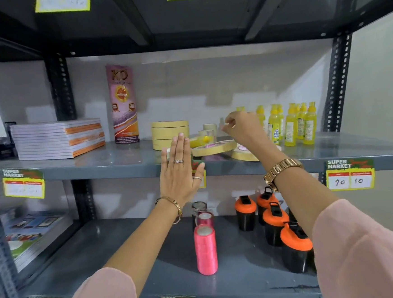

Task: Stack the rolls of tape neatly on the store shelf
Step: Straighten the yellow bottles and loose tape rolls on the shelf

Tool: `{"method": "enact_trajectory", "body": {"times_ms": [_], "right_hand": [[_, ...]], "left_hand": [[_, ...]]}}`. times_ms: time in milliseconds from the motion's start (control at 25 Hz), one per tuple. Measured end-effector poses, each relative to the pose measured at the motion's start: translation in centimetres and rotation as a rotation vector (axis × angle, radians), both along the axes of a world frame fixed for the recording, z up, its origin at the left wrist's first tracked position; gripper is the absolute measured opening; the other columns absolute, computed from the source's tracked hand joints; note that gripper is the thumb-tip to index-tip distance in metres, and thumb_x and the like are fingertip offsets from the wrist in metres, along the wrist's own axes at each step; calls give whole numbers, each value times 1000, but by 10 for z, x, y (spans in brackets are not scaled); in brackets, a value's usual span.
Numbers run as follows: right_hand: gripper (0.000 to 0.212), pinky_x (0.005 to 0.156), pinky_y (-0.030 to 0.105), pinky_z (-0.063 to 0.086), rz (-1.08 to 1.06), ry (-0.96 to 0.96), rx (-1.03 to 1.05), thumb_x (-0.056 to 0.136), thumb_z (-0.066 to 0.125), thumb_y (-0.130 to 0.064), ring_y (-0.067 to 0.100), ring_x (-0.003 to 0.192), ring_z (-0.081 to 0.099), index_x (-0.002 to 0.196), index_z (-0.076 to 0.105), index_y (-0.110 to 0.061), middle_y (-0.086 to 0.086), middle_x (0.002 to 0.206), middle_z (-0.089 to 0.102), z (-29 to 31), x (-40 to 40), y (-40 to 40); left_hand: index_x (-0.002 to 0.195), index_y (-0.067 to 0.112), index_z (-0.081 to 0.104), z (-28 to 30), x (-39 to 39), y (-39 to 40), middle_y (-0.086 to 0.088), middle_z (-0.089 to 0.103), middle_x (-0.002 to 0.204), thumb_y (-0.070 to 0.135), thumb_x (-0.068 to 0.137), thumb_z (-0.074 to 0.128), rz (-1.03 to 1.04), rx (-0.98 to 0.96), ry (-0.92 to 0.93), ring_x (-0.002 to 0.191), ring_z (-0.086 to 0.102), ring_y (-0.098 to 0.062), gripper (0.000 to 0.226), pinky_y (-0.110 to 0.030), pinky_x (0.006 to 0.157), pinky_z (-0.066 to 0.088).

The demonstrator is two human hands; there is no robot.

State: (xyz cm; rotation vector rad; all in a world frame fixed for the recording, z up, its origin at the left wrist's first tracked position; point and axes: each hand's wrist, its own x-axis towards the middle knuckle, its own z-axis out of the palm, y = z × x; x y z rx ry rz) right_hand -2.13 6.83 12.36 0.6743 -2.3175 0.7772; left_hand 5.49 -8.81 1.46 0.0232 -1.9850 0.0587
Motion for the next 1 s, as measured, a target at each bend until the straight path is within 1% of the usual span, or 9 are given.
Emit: {"method": "enact_trajectory", "body": {"times_ms": [200,280,320,360,480,560,720,880,1000], "right_hand": [[42,92,37,47,-21,-61,147,86,62,-31,33,116,56,116,62,-1,17,120,65,4,2,-33],[27,78,35,48,-41,-122,196,84,64,-28,34,112,58,91,64,-2,17,106,65,6,-2,-41],[24,71,32,44,-42,-160,211,83,65,-26,34,109,60,77,59,-4,16,97,62,8,-4,-45],[25,69,31,42,-40,-190,231,82,67,-25,34,108,61,76,57,-3,17,97,61,8,-6,-48],[34,80,34,49,-54,-195,286,82,68,-18,34,111,59,109,59,1,17,117,63,6,-14,-57],[29,81,34,50,-74,-140,291,85,62,-9,34,110,60,112,58,2,19,118,63,4,-23,-59],[24,83,35,51,-72,-71,182,87,60,-10,35,106,62,105,63,5,22,111,67,18,-35,-50],[31,82,31,53,-56,-89,-67,81,63,-19,31,100,66,102,67,3,22,105,70,38,-53,-26],[26,82,34,57,-60,-63,-193,78,58,-16,34,94,69,95,66,3,25,99,71,53,-59,-1]], "left_hand": [[130,-9,42,0,3,-16,-26,45,135,47,93,23,-7,21,-88,127,38,-36,69,-48,106,19],[121,-8,51,-5,2,-18,-26,55,123,47,96,18,-17,-2,-83,117,49,-37,69,-44,107,22],[117,-7,55,-6,1,-19,-26,60,116,44,96,21,-24,-13,-60,111,53,-37,65,-44,106,23],[111,-7,58,-7,1,-19,-25,63,108,40,94,27,-30,-21,-38,104,57,-37,59,-44,103,24],[94,-3,62,-6,0,-18,-20,66,86,35,90,35,7,-19,20,82,60,-35,47,-44,92,34],[85,-1,63,-3,-2,-14,-17,66,76,34,89,38,41,-26,49,74,60,-34,43,-46,87,39],[77,1,63,-3,-8,-3,-15,64,71,31,87,41,55,-44,124,70,59,-32,38,-46,84,42],[73,0,60,-4,-20,15,-16,62,69,29,87,40,49,-46,191,67,56,-32,38,-44,79,37],[74,0,59,-4,-29,20,-17,62,72,30,87,38,76,-27,203,67,55,-32,38,-42,73,37]]}}
